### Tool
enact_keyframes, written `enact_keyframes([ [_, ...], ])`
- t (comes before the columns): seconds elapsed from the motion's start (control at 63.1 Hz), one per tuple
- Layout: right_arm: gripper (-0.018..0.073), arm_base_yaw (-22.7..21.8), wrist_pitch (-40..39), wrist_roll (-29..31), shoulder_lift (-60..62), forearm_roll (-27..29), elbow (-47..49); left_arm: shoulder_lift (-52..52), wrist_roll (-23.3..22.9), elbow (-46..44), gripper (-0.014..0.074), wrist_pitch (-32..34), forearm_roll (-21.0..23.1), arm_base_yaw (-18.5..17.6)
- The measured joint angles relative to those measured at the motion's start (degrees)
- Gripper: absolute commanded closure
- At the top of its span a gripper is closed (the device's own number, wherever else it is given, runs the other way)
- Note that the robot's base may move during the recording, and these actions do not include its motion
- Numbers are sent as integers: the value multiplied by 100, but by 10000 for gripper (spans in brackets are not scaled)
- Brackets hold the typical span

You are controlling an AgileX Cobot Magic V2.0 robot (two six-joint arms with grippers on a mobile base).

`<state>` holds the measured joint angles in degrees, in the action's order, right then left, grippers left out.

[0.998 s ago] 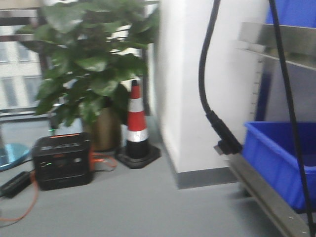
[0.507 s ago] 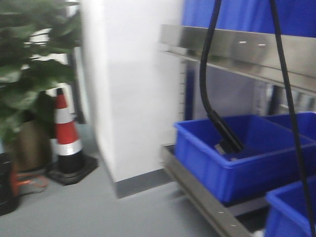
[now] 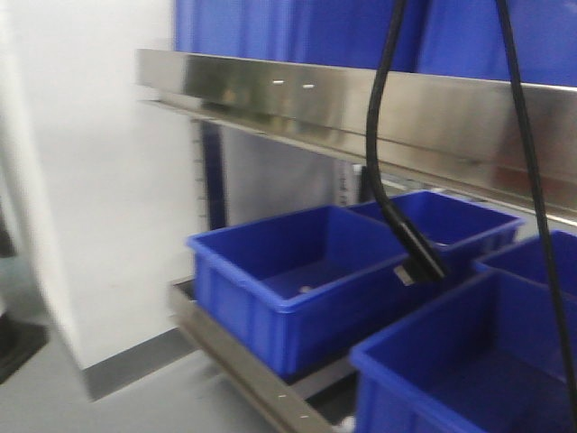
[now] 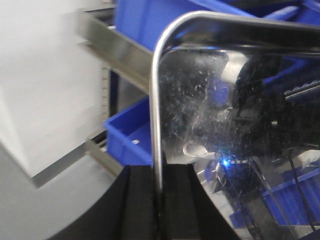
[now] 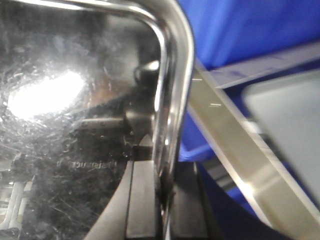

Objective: Stack silver trays without gaps
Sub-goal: 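Carry the tray in both grippers up to the other shelf rack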

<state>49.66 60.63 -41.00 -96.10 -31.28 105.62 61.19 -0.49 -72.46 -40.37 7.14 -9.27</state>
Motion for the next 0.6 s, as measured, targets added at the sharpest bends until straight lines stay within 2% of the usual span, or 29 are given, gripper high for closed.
enact_keyframes([
  [0.602,637,0,0,0,0,0,0,0,0,0,613,0,0,0],
])
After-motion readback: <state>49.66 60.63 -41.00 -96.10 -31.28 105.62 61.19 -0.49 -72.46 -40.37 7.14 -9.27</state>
